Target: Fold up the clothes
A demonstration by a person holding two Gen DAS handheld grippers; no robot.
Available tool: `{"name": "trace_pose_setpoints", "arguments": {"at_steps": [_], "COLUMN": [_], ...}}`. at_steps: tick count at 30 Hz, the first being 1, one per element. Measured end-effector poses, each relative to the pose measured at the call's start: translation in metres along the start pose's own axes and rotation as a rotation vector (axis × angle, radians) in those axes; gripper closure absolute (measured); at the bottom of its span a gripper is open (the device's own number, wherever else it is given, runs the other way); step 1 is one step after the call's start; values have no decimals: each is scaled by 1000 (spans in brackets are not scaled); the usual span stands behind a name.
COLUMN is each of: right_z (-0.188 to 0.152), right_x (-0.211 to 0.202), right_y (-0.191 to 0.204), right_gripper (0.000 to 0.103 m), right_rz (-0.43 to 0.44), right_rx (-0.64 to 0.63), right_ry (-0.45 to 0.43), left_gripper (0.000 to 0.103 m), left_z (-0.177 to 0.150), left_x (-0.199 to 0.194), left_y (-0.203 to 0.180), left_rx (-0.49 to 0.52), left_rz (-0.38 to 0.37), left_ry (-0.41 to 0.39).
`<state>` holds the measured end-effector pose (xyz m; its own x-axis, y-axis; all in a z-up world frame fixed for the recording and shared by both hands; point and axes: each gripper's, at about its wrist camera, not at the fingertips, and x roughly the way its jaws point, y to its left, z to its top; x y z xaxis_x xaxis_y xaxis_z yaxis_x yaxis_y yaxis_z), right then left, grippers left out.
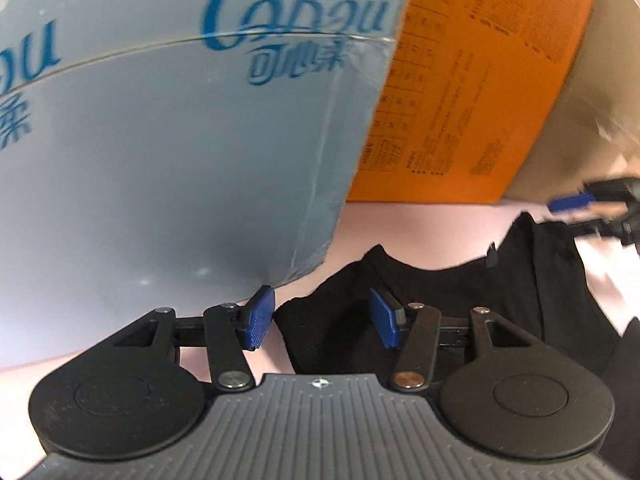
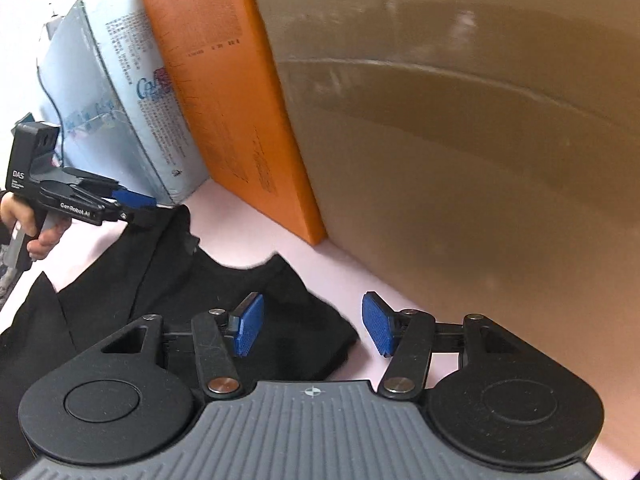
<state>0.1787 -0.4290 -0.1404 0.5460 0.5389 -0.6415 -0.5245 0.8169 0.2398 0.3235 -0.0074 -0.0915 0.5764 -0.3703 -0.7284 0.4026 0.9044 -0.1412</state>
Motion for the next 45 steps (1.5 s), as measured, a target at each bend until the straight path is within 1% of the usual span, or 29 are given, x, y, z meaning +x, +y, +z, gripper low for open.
{"name": "trace_pose_setpoints", "arguments": {"at_steps": [2,4,6,9,13,15,17,18,19,20,21,22,24,28,31,34,35,36,37,39,40,42,43,44,45], "right_z": [6,9,11,14,17,16,15,15,15,15,15,14,13,10,5,-16,-24,-10,-7,-6,11,14,26,25,22], "right_x": [8,16,22,28,36,39,41,42,41,40,37,33,23,-7,-39,-79,-93,-95,-101,-114,-110,-106,-99,-97,-95], "right_y": [4,7,11,13,14,16,18,18,18,19,21,24,30,52,78,122,137,127,128,135,124,121,115,112,110], "right_gripper": [52,52,51,51,52,60,71,80,101,101,101,101,101,101,101,101,101,101,101,101,101,100,88,67,60], "right_rz": [28,63,77,103,119,129,125,120,122,120,115,113,114,115,120,122,123,126,130,137,142,165,174,169,162], "right_rx": [-20,-51,-98,-126,-151,-154,-159,-155,-144,-142,-146,-144,-133,-121,-132,-165,-176,-185,-191,-201,-202,-190,-187,-181,-174], "right_ry": [-2,22,43,62,106,122,137,140,150,154,149,142,121,72,41,23,18,13,13,15,21,60,94,122,150], "left_gripper": [55,55,55,55,55,55,55,56,65,75,97,97,97,97,97,97,97,97,97,97,97,96,94,92,87], "left_z": [-1,-1,0,2,3,3,4,4,5,5,6,7,6,5,0,-10,-16,-23,-31,-54,-65,-96,-114,-133,-151], "left_x": [1,0,-1,1,8,8,9,10,10,9,8,6,-3,-24,-54,-91,-104,-117,-130,-152,-163,-176,-180,-185,-189], "left_y": [-2,-3,-6,-11,-12,-10,-7,-5,-5,-5,-4,-2,-2,-6,-14,-26,-31,-36,-42,-56,-62,-76,-80,-83,-87], "left_rx": [27,47,71,130,147,141,116,102,100,98,96,75,64,84,129,177,194,210,230,274,296,342,357,373,388], "left_rz": [-6,-18,-35,-52,-58,-67,-76,-78,-66,-53,-53,-78,-88,-88,-100,-117,-121,-126,-136,-154,-164,-176,-189,-202,-214], "left_ry": [-1,-10,-27,-21,0,0,6,10,11,12,13,11,-24,-60,-91,-133,-142,-152,-158,-149,-145,-104,-65,-27,11]}}
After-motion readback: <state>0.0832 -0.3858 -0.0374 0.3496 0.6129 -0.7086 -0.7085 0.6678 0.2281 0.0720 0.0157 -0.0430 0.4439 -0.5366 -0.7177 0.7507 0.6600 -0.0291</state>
